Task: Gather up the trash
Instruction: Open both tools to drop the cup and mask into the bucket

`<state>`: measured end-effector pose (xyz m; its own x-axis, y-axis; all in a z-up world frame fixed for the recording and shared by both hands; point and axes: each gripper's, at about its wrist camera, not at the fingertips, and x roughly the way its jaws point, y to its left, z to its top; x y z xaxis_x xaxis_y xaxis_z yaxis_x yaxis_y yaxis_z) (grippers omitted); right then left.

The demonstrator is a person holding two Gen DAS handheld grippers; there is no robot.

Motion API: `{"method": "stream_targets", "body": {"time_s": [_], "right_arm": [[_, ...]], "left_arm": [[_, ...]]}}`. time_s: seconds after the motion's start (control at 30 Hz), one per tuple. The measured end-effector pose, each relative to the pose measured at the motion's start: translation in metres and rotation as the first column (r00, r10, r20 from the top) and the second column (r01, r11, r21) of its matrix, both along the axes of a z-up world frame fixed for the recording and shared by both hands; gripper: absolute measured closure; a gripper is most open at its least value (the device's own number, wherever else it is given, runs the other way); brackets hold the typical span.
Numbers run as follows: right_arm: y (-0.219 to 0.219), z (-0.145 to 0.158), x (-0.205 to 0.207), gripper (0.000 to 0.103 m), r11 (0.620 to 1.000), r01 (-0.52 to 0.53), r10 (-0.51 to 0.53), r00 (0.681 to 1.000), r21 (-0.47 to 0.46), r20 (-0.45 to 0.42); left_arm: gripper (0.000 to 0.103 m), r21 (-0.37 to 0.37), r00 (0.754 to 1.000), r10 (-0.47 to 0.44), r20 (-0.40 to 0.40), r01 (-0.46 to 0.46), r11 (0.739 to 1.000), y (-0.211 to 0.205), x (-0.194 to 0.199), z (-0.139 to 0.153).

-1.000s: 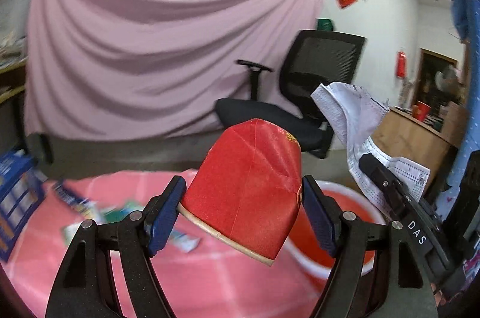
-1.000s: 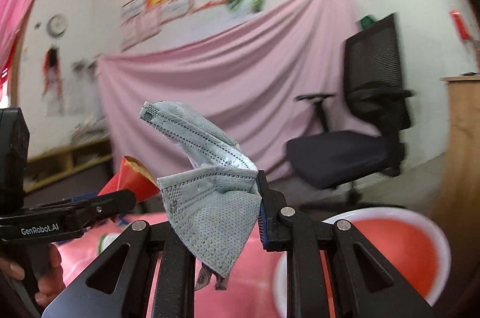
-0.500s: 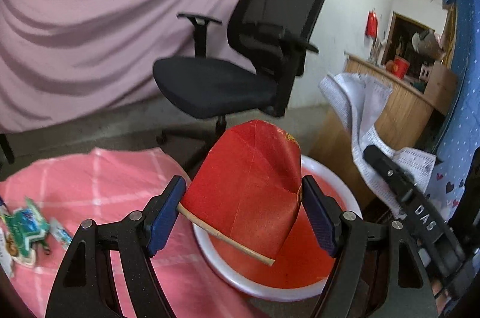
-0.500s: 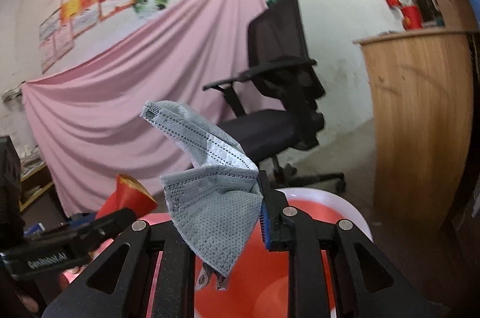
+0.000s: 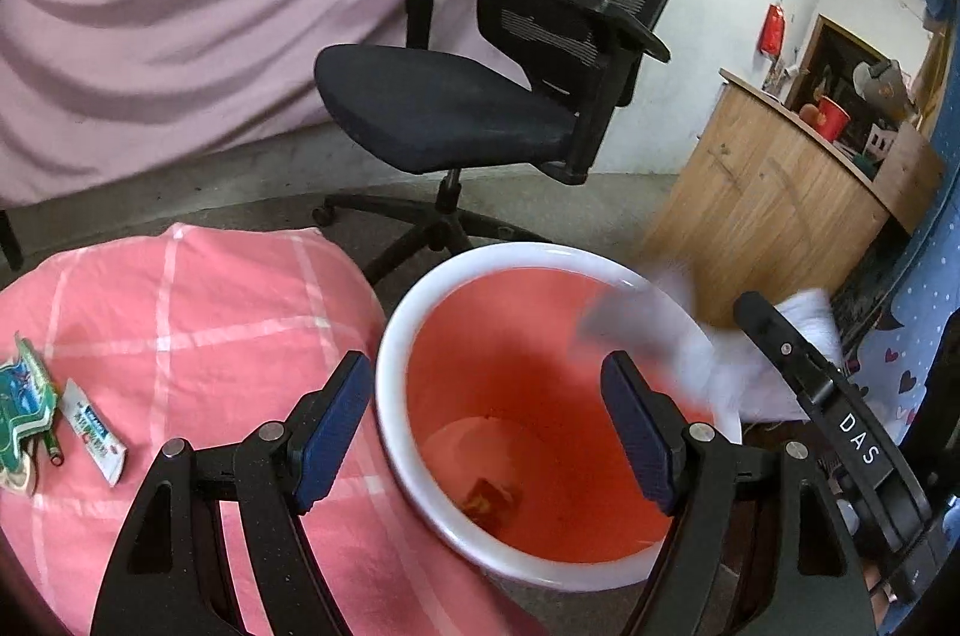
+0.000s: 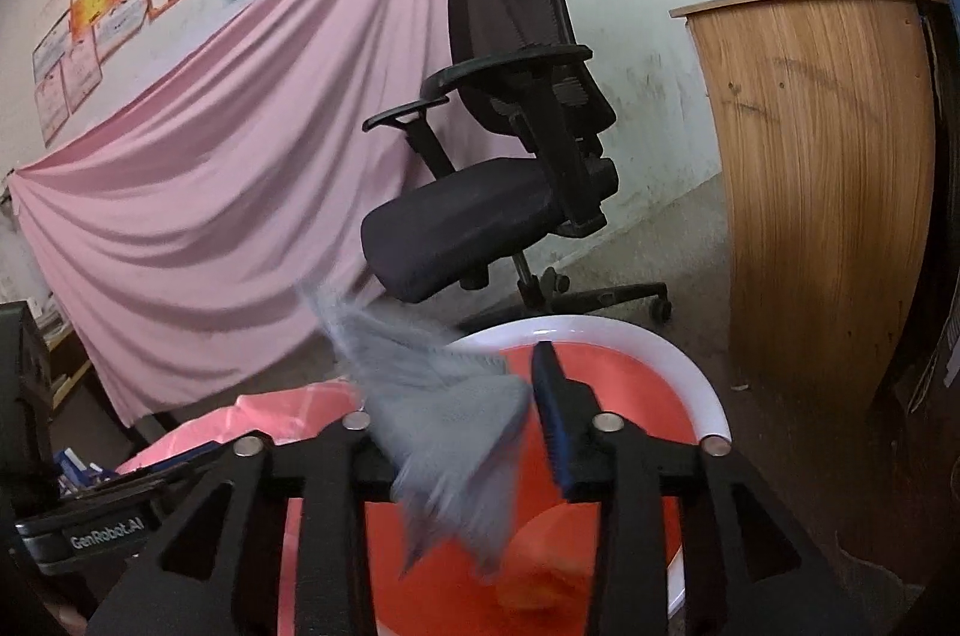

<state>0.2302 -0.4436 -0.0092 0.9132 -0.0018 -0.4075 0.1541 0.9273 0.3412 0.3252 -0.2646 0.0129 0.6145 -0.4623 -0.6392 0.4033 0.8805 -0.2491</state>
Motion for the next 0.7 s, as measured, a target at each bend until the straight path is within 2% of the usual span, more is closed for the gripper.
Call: {"method": "stream_targets", "body": {"time_s": [0.03,0.13,0.27,0.37,0.4,0.43,0.47,0.57,0.7], "right_arm": [[0.001,0.0,0.0,0.069,1.0,-0.002,0.002,1.0,-0.002,-0.001],[0.004,0.003,0.0,0.055,1.0,-0.009,0.009,1.0,-0.013,0.007],[0.016,0.011,-0.004,0.047,0.999,-0.023,0.025,0.999,-0.045,0.043],[0.027,0.019,-0.007,0.024,0.998,-0.03,0.035,0.996,-0.063,0.085],[0.031,0.021,-0.008,0.021,0.997,-0.032,0.039,0.994,-0.07,0.098],[0.036,0.024,-0.01,0.021,0.996,-0.034,0.044,0.992,-0.083,0.115],[0.042,0.027,-0.011,0.017,0.995,-0.037,0.049,0.99,-0.097,0.131],[0.059,0.036,-0.016,0.0,0.991,-0.042,0.066,0.98,-0.127,0.187],[0.081,0.046,-0.02,0.0,0.985,-0.076,0.114,0.96,-0.156,0.257]], "left_arm": [[0.029,-0.002,1.0,0.009,0.005,-0.009,1.0,0.003,-0.001,0.001],[0.028,-0.012,0.999,0.04,0.024,-0.04,0.999,0.015,-0.006,0.006],[0.023,-0.047,0.993,0.094,0.071,-0.091,0.995,0.037,-0.021,0.016],[0.022,-0.075,0.984,0.137,0.114,-0.129,0.989,0.056,-0.031,0.025],[0.017,-0.083,0.98,0.151,0.129,-0.141,0.986,0.062,-0.032,0.029],[0.007,-0.089,0.975,0.169,0.146,-0.157,0.984,0.068,-0.035,0.032],[0.004,-0.097,0.965,0.194,0.177,-0.179,0.979,0.076,-0.04,0.035],[0.002,-0.112,0.926,0.245,0.287,-0.221,0.969,0.097,-0.056,0.046],[0.002,-0.107,0.888,0.298,0.35,-0.278,0.955,0.125,-0.071,0.056]]}}
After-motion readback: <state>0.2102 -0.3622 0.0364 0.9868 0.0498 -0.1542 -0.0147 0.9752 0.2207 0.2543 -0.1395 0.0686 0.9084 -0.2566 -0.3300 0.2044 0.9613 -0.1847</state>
